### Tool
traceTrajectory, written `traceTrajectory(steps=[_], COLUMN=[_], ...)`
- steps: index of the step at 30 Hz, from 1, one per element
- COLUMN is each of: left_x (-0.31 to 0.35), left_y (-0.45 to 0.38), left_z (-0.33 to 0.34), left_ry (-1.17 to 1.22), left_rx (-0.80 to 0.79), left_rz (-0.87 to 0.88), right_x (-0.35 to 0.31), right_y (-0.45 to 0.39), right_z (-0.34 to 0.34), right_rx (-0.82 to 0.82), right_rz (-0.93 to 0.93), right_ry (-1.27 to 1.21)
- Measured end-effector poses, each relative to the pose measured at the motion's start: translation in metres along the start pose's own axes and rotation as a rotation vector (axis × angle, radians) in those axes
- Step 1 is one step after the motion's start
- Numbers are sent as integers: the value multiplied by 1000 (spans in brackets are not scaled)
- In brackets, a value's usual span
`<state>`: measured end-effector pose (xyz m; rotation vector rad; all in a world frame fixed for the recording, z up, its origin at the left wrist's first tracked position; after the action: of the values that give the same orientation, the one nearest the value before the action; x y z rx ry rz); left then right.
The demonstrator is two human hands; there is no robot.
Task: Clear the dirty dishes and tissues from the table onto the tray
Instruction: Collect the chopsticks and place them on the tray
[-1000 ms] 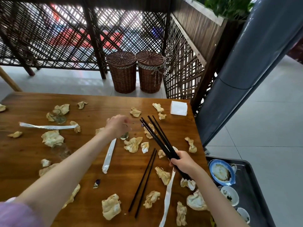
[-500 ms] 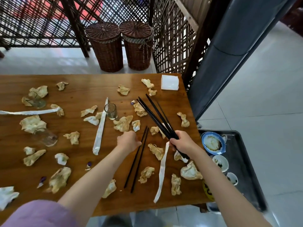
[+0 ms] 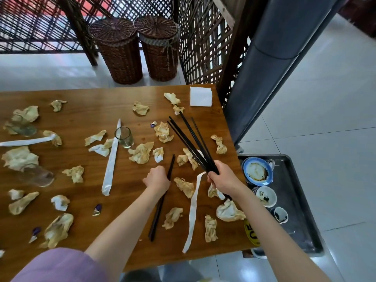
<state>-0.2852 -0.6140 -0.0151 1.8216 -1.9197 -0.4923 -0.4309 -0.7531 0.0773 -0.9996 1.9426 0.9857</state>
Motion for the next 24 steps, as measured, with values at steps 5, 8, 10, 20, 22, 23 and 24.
traceTrajectory(steps=[5, 8, 10, 20, 22, 23, 24], left_x=[2, 3, 5, -11, -14, -16, -18], left_y=[-1, 1, 2, -15, -18, -18, -17], left_z=[4, 7, 8, -31, -49, -58, -68], left_ry=[79, 79, 62, 237, 290, 327, 363], left_rx=[-13, -18, -8, -51, -62, -75, -86], left_rz=[-63, -81, -78, -44, -37, -45, -48], right_x=[5, 7, 9, 14, 13, 11, 8], right_y=[-2, -3, -4, -12, -15, -16, -17], right_z=[-1, -1, -1, 0, 3, 5, 6], right_rx=[4, 2, 1, 29, 37, 43, 50], right_rz=[1, -1, -4, -12, -16, -22, -28], right_ry=[-28, -40, -44, -45, -34, -32, -37])
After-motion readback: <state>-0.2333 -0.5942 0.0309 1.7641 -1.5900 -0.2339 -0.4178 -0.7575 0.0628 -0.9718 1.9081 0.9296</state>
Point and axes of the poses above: each hand's wrist, its own y-axis away from the middle knuckle, its own z-axis out of the palm, x = y × z, the point moved 4 cm from there along -y, towards the middle knuckle, and after that the axes turned 15 degrees about -z, right-handed, at the moved point
